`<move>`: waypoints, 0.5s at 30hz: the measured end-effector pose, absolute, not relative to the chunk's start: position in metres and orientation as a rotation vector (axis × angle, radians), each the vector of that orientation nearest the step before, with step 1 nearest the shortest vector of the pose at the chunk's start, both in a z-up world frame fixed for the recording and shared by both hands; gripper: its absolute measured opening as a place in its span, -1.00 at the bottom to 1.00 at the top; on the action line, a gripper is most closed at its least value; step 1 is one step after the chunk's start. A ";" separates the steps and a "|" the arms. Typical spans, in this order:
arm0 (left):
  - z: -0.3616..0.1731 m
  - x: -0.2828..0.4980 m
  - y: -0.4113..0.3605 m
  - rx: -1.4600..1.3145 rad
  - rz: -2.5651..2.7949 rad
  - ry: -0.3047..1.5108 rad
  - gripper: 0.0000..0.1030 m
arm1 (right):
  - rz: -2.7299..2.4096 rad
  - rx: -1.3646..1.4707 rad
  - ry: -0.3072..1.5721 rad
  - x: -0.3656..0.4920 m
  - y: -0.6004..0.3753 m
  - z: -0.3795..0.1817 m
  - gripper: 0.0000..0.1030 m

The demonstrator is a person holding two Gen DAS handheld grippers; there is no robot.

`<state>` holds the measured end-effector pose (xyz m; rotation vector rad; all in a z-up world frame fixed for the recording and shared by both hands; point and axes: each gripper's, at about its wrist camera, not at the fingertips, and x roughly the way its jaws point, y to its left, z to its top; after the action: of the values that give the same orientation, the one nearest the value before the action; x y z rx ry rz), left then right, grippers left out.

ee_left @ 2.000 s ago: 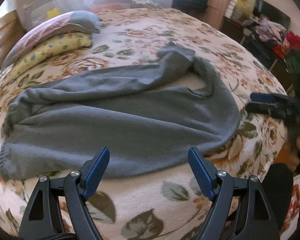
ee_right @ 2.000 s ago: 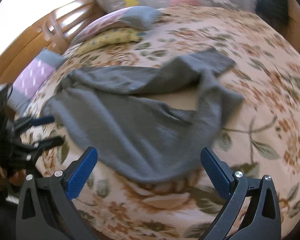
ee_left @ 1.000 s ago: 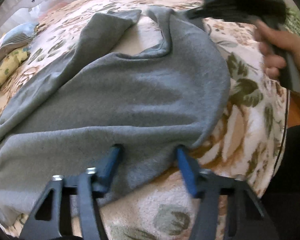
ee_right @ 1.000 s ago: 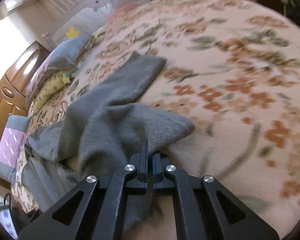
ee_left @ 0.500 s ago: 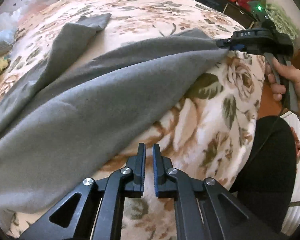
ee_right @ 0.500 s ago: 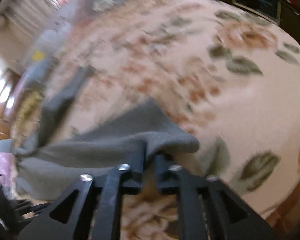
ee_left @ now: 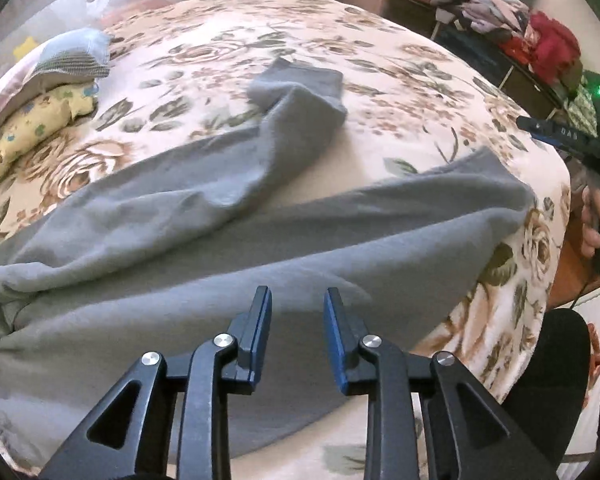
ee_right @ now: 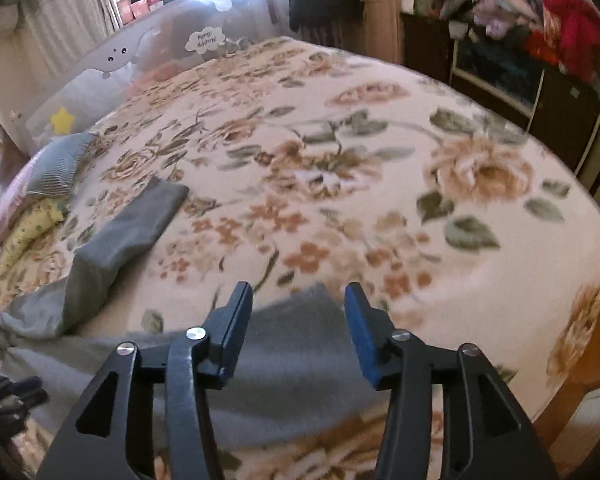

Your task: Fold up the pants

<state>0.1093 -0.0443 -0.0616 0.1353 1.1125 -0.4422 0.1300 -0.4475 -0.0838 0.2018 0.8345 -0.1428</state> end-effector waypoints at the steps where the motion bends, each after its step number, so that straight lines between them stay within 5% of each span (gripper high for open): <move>1: -0.062 0.108 -0.041 0.137 -0.453 1.112 -0.46 | -0.129 0.193 0.832 0.131 -0.443 -0.083 0.04; 10: -0.078 0.081 -0.041 0.264 -0.548 1.127 0.12 | 0.209 0.216 0.886 0.177 -0.391 -0.086 0.06; 15: -0.106 0.056 -0.059 0.444 -0.605 1.145 0.14 | 0.321 0.154 0.931 0.191 -0.348 -0.092 0.14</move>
<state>0.0562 -0.0588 -0.1055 0.4445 1.1453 -0.6047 0.1906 -0.3475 -0.0923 0.1540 0.9306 0.3212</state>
